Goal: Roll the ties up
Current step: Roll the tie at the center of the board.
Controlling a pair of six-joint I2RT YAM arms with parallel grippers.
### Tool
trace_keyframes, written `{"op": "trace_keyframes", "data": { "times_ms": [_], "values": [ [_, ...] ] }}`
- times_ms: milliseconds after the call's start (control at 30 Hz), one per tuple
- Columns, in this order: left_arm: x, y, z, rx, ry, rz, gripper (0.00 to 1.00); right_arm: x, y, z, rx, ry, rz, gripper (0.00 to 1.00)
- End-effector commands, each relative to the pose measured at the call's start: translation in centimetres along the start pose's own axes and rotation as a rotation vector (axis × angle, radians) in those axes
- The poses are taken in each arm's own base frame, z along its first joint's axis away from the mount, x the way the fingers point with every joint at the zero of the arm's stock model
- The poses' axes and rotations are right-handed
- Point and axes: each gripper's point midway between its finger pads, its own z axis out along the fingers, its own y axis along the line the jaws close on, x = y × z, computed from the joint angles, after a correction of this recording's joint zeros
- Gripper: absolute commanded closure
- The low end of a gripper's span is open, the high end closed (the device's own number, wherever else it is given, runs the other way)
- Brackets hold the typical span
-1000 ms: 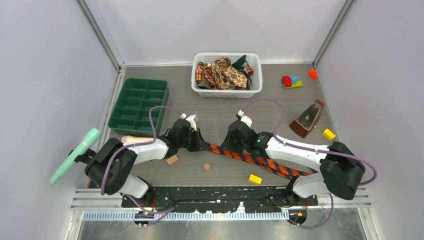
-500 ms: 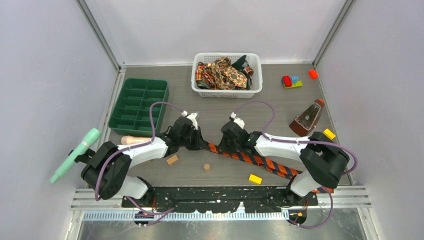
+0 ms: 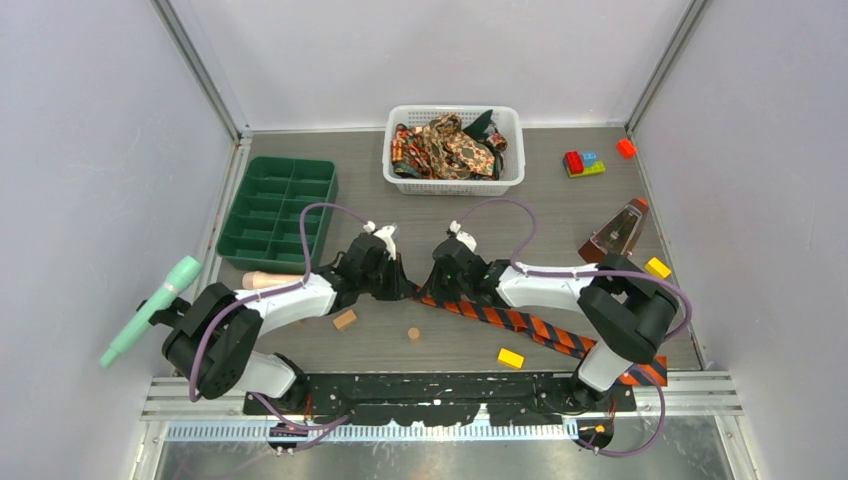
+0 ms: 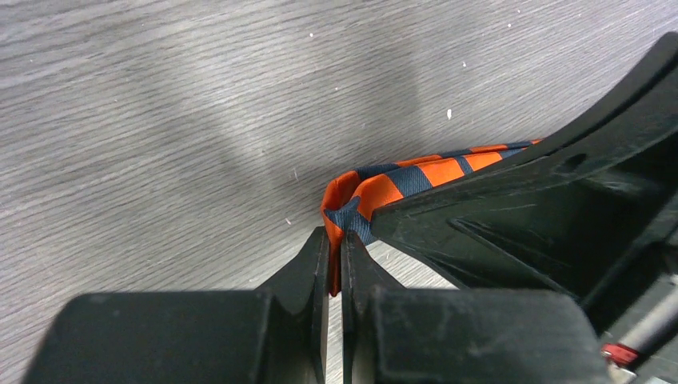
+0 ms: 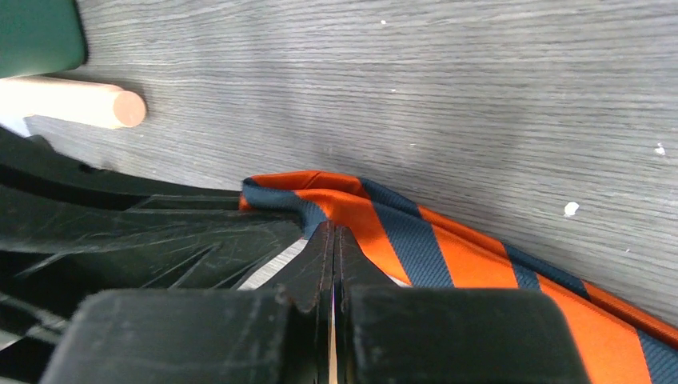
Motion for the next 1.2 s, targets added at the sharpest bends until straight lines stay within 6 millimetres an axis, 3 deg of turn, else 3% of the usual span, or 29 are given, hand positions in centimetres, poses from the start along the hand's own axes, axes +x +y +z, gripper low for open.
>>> {"op": "trace_keyframes", "data": {
  "times_ms": [0, 467, 800, 1000, 1167],
  "values": [
    [-1.8, -1.0, -0.2, 0.013, -0.043, 0.029, 1.00, -0.7, 1.3, 0.5, -0.019, -0.022, 0.019, 1.00],
    [-1.8, -1.3, -0.4, 0.021, -0.045, 0.040, 1.00, 0.0, -1.2, 2.1, 0.088, -0.011, 0.027, 1.00],
    [-0.2, -2.4, 0.8, 0.064, 0.015, 0.076, 1.00, 0.6, -1.6, 2.7, 0.087, 0.001, 0.029, 1.00],
    [0.5, -2.2, 1.5, 0.046, 0.046, 0.079, 1.00, -0.5, 0.8, 0.8, -0.019, -0.031, 0.016, 0.98],
    [0.4, -1.9, 1.4, 0.023, 0.043, 0.085, 1.00, -2.0, 2.3, -3.2, -0.097, -0.093, 0.007, 0.92]
  ]
}}
